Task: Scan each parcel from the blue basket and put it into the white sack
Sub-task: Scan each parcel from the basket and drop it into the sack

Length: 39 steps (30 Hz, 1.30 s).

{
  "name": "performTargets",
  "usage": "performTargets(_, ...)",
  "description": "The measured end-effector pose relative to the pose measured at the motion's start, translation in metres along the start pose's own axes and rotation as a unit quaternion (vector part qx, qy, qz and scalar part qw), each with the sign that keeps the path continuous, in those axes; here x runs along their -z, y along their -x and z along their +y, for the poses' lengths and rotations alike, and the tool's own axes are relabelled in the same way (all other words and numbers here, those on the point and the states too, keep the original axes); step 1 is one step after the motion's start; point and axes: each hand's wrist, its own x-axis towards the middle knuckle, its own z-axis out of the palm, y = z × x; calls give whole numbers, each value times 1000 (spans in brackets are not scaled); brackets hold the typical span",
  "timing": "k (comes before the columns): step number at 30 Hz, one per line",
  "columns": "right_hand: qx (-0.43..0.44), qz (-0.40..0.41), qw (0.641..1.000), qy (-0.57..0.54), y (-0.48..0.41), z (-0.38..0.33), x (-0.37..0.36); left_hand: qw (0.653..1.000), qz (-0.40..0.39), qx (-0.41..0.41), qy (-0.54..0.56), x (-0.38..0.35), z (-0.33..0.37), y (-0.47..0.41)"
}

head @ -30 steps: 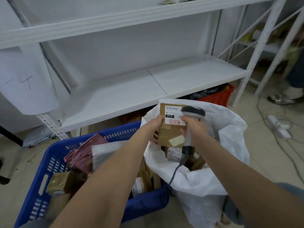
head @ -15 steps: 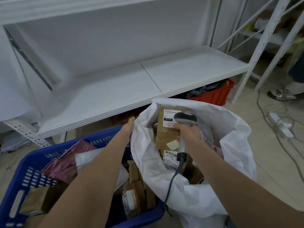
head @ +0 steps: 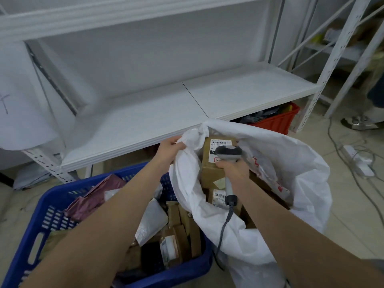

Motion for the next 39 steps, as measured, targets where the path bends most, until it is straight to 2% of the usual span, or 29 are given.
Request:
performTargets(4,-8,-6,1000,-1,2,6,5,997,61,-27,-27,20,13,4)
performTargets(5,-12,-3,1000,1,2,5,6,997,52,-33,-57,24,18,5)
performTargets(6,-17,-2,1000,7,1,2,6,995,25,-19,-93,28,22,3)
performTargets(8,-21,-10,999,35,0,-1,6,985,-29,63,-157,35,33,-1)
performTargets(9,-20,-12,999,45,-2,-2,5,977,-33,87,-194,38,37,-10)
performTargets(11,-21,-6,999,45,-8,-2,4,943,-3,47,-328,37,44,-37)
performTargets(13,-26,1,999,45,-14,-1,3,890,11,-6,-455,23,49,-60)
performTargets(15,-34,-3,998,50,-21,0,2,864,-6,-7,-503,3,44,-81)
performTargets(19,-52,-20,997,43,-36,5,7,862,-16,27,-507,-26,31,-108)
performTargets(23,-50,-43,996,60,-44,10,10,873,18,31,-487,-33,19,-127)
performTargets(26,-60,-61,994,69,-43,8,7,901,71,-8,-427,-39,29,-125)
performTargets(29,-59,-57,995,61,-37,5,4,932,125,-114,-320,-45,75,-110)
performTargets(33,-62,-36,997,13,-26,2,4,943,142,-182,-240,-31,105,-86)
performTargets(37,-44,-19,999,-4,-18,4,10,957,146,-190,-161,-9,81,-70)
performTargets(39,-43,-23,999,0,-10,4,15,972,123,-149,-135,-2,72,-59)
